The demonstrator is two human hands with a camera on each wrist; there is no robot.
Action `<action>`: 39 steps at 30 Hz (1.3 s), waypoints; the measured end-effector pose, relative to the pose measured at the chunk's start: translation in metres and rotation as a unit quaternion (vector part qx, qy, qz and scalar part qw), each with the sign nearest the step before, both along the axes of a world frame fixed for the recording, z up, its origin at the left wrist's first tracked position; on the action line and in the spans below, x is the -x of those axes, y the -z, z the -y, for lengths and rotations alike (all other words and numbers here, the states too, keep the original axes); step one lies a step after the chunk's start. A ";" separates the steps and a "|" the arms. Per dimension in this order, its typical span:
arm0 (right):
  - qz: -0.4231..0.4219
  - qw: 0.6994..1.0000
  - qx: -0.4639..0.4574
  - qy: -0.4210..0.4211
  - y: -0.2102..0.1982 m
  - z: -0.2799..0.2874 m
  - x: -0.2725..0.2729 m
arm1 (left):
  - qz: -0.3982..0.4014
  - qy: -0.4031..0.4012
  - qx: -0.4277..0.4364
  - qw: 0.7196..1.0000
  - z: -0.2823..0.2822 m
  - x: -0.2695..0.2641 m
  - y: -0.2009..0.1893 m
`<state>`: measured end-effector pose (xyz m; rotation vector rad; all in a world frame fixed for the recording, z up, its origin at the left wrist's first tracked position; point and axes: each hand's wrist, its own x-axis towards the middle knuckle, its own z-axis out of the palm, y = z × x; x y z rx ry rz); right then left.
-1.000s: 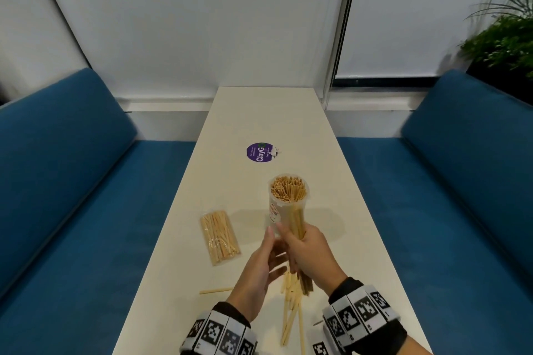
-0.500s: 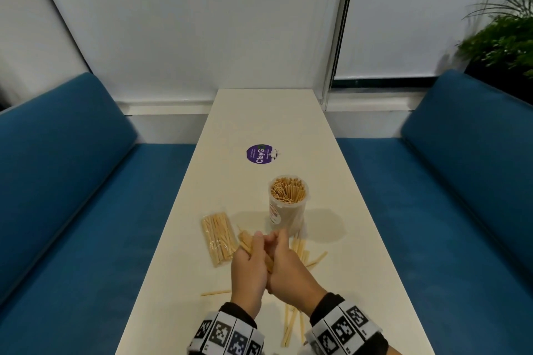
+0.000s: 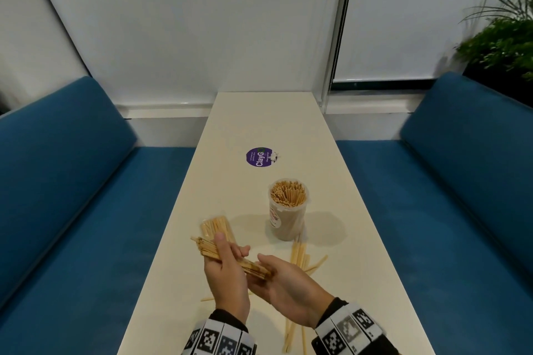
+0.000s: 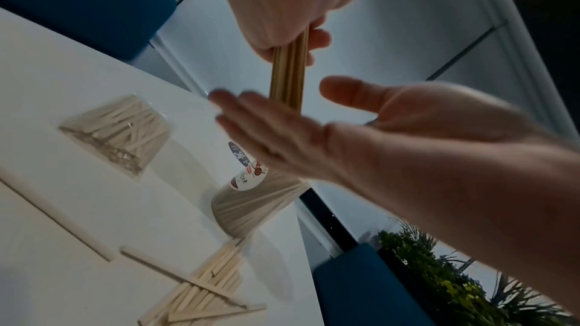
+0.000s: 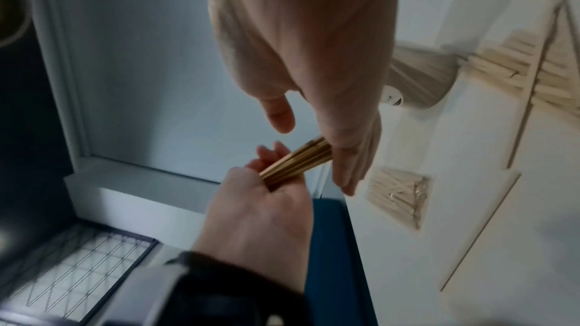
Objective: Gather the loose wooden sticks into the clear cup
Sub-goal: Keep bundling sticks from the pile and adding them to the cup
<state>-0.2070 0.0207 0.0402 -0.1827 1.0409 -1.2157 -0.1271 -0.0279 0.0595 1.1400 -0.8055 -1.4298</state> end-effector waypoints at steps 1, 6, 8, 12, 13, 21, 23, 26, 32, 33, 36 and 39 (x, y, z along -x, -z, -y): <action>-0.005 1.000 -0.004 -0.014 0.000 -0.001 -0.002 | 0.002 0.001 -0.002 1.000 0.000 0.000 0.001; -0.314 0.925 -0.070 -0.205 -0.013 -0.008 0.000 | 0.008 0.055 -0.028 0.998 0.002 -0.010 0.011; -0.538 0.833 0.019 -0.128 -0.022 -0.007 0.003 | 0.060 0.102 -0.032 0.992 -0.004 -0.012 0.014; -0.712 0.642 0.239 -0.153 -0.050 0.004 0.004 | 0.126 0.200 -0.032 0.971 -0.017 -0.008 0.014; -0.733 0.602 0.259 -0.180 -0.051 0.007 0.003 | 0.149 0.214 -0.023 0.965 -0.018 -0.001 0.019; -0.647 0.728 0.189 -0.126 -0.042 0.003 0.007 | 0.207 0.264 -0.017 0.942 -0.018 -0.011 0.005; -0.650 0.737 0.152 -0.107 -0.039 0.004 0.010 | 0.210 0.276 0.007 0.938 -0.014 -0.009 0.013; -0.669 0.718 0.148 -0.122 -0.034 0.004 0.014 | 0.264 0.321 0.067 0.907 -0.010 -0.005 0.014; -0.739 0.636 0.164 -0.153 -0.036 0.001 0.025 | 0.233 0.420 0.092 0.873 0.000 -0.007 0.011; -0.741 0.630 0.164 -0.164 -0.037 0.002 0.027 | 0.228 0.441 0.098 0.862 0.002 -0.007 0.010; -0.707 0.665 0.166 -0.173 -0.037 0.006 0.031 | 0.228 0.469 0.116 0.845 0.008 -0.002 0.012; -0.669 0.709 0.174 -0.136 -0.041 0.011 0.037 | 0.216 0.469 0.122 0.848 0.013 0.000 0.017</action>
